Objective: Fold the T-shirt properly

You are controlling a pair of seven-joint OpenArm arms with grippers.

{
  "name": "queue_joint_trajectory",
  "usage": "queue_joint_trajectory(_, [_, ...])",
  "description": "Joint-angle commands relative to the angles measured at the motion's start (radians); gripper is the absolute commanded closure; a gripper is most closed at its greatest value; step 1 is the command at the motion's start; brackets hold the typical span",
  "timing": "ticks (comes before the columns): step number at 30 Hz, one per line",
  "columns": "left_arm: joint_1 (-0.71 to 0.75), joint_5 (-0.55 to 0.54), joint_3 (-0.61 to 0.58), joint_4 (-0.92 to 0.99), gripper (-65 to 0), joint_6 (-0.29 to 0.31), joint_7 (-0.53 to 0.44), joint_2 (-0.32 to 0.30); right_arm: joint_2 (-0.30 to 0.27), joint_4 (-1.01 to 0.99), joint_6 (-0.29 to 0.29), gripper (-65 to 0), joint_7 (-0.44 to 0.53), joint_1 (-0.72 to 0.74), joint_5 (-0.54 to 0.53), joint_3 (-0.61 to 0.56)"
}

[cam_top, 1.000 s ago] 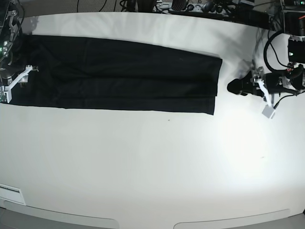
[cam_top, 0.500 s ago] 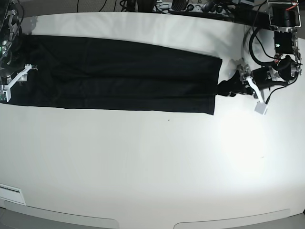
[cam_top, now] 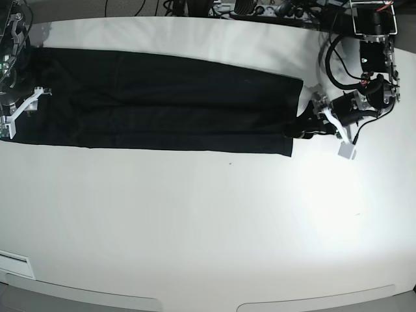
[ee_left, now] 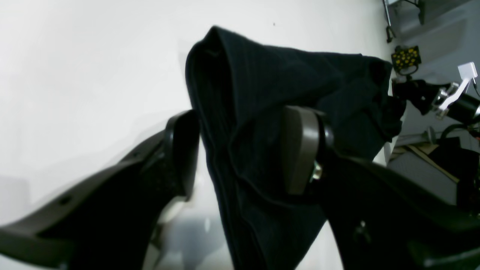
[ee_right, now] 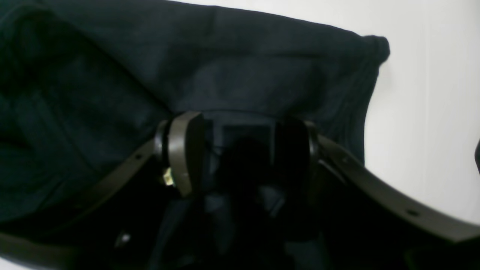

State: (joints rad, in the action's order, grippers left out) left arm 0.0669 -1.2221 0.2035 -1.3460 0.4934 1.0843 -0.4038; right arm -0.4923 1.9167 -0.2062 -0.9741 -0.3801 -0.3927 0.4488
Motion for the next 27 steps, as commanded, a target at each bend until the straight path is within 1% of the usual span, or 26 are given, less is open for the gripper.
queue_joint_trajectory(1, [0.022,0.069,-0.014,0.016,-36.2,-0.065,0.067,0.017,-0.021,0.017,-0.001,-35.8,0.012,0.006,0.005,0.01])
queue_joint_trajectory(4, [0.022,0.138,-0.014,0.016,-36.2,-0.109,0.044,0.028,-0.021,0.017,0.0,-35.8,0.012,0.006,0.005,0.01])
queue_joint_trajectory(8, [0.022,0.163,-0.014,0.016,-36.2,-0.114,0.045,0.03,-0.021,0.019,-0.001,-35.8,0.012,0.006,0.005,0.01])
queue_joint_trajectory(14, [0.024,0.203,-0.02,0.016,-36.2,-0.145,0.037,0.034,-0.026,0.019,-0.001,-35.8,0.012,0.009,0.005,0.01])
queue_joint_trajectory(16, [0.024,0.216,-0.045,0.016,-36.2,-0.151,0.037,0.034,-0.026,0.02,-0.001,-35.8,0.012,0.009,0.005,0.01])
queue_joint_trajectory(23, [0.024,0.208,-0.18,0.016,-36.2,-0.151,0.037,0.043,-0.026,0.02,-0.001,-35.8,0.012,0.009,0.005,0.01])
queue_joint_trajectory(27, [0.024,0.208,-0.211,0.016,-36.2,-0.15,0.037,0.057,-0.026,0.02,-0.001,-35.8,0.012,0.009,0.005,0.01])
